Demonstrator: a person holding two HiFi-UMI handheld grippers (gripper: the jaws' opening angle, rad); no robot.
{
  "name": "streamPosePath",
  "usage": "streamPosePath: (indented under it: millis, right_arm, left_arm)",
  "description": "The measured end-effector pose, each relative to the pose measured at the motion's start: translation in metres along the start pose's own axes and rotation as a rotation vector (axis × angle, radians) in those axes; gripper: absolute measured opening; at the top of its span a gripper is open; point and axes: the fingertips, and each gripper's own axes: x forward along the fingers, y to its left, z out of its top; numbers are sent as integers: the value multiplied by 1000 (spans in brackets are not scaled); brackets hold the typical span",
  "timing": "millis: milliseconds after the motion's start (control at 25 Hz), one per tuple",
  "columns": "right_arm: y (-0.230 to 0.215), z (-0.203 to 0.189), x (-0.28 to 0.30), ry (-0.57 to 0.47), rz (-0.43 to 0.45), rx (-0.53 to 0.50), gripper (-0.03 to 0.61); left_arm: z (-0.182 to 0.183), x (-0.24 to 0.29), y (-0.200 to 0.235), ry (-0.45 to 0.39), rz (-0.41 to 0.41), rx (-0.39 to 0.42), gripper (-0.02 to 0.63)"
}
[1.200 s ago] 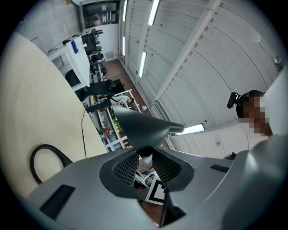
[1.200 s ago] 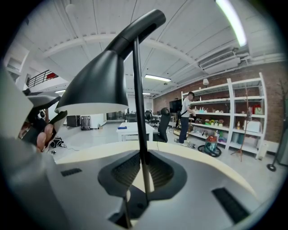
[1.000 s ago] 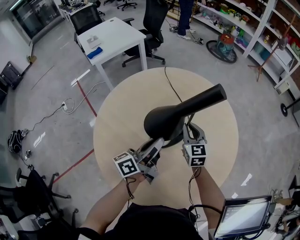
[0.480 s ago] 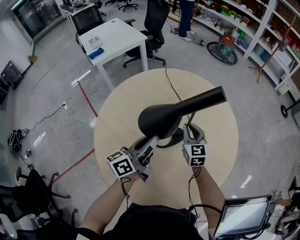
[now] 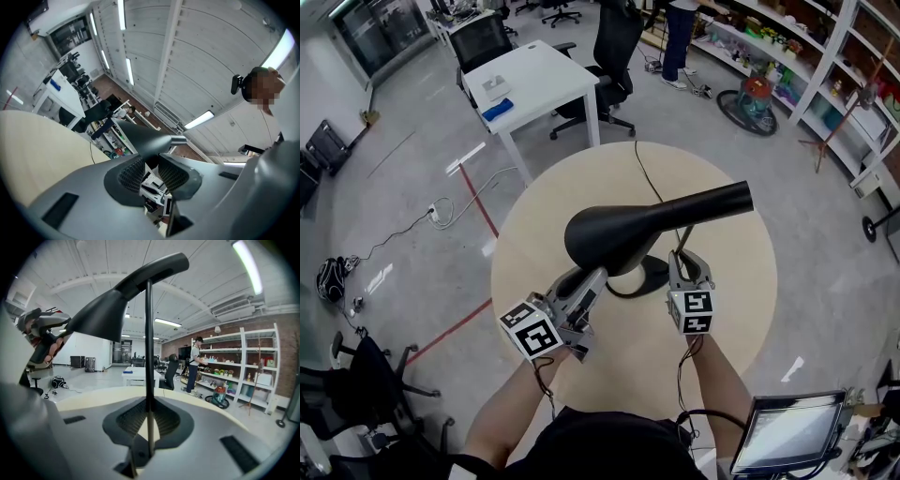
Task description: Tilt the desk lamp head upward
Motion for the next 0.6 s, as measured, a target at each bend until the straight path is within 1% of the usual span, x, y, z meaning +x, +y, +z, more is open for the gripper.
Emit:
streamPosePath:
  millis: [360, 440, 600]
  right_arm:
    - [-1, -3, 4, 11, 9, 3, 46]
    - [-2, -3, 5, 13, 12, 2, 46]
    - [-3, -3, 5, 16, 10, 1, 46]
  left_arm:
    - [55, -7, -25, -41, 0, 254, 87]
    - [66, -6, -32, -49, -1, 290, 84]
    - [85, -4, -47, -83, -16, 322, 77]
